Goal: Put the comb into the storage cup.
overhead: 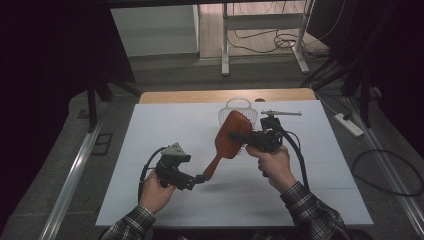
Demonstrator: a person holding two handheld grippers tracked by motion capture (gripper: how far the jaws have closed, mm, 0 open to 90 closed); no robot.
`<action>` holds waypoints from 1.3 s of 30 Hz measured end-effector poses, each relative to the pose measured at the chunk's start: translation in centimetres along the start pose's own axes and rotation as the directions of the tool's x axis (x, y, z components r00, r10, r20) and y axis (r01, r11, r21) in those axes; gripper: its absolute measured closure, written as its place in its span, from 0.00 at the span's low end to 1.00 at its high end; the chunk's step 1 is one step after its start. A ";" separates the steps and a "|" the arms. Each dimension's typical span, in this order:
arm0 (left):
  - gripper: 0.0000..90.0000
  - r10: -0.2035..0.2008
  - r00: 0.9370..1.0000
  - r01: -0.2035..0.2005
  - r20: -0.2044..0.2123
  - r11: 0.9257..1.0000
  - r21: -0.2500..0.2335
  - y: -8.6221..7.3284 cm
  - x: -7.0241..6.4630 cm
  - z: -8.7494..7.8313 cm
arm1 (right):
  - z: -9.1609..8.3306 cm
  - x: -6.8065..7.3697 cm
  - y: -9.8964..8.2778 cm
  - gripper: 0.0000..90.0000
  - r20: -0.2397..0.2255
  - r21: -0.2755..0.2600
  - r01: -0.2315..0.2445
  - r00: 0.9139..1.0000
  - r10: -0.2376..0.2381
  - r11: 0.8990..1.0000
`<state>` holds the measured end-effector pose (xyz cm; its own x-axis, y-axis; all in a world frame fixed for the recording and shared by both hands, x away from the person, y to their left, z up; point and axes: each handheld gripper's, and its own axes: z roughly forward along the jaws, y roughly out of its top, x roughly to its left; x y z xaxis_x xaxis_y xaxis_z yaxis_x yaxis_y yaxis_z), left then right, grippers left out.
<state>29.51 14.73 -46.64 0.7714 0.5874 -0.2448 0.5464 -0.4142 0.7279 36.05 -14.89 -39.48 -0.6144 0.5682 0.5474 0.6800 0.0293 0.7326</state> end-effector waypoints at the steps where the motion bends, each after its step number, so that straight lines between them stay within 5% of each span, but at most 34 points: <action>1: 0.02 0.000 1.000 0.000 0.000 1.000 0.000 0.0 0.0 0.0 | 0.0 0.0 0.0 0.60 0.000 -0.003 0.002 1.000 -0.002 1.000; 13: 0.01 0.040 0.999 -0.039 0.036 0.999 -0.028 -0.8 -0.2 -0.5 | -0.6 -0.1 0.7 0.60 0.012 -0.024 0.005 1.000 -0.005 1.000; 39: 0.00 -0.051 0.998 0.050 -0.034 0.998 -0.023 -3.9 0.2 -3.5 | -1.5 -1.0 3.3 0.60 0.040 -0.091 -0.001 0.999 0.005 0.996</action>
<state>26.41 18.86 -47.28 0.7313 0.6308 -0.2595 0.5765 -0.3683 0.7294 38.33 -16.61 -36.97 -0.5949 0.6005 0.5344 0.6413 -0.0462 0.7659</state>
